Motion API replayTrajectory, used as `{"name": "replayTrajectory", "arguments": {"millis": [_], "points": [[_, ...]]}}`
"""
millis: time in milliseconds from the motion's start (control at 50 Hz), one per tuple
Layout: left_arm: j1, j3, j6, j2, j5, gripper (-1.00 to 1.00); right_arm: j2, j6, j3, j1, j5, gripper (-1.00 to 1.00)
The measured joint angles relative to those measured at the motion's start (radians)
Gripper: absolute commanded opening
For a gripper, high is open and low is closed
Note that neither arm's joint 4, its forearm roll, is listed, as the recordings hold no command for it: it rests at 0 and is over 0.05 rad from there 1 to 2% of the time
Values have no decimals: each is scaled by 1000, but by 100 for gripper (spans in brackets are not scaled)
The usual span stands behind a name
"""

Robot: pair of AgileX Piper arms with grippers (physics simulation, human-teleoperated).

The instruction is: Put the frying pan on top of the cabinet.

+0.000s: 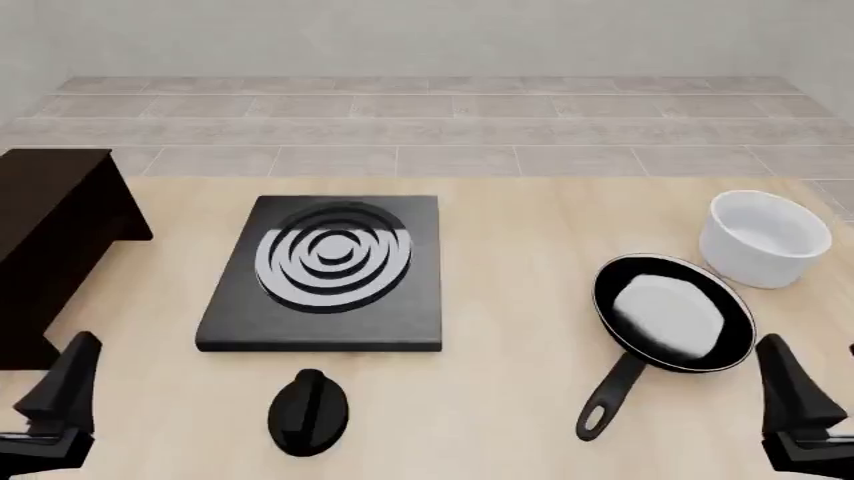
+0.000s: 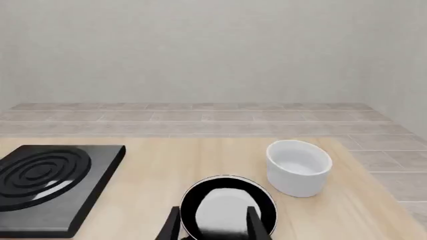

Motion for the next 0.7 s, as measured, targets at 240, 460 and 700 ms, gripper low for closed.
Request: {"name": "replayTrajectory", "arguments": {"millis": [240,460,700], "points": [[-7,4,3,-5,-6,100,4,0,-1,-4,-3,100],[-43,-15,-4,208,-207,100,8,1,0,-8,-7,100],[-148,-189,-75,573,-399,100,17,4,1,-13,-13,100]]}}
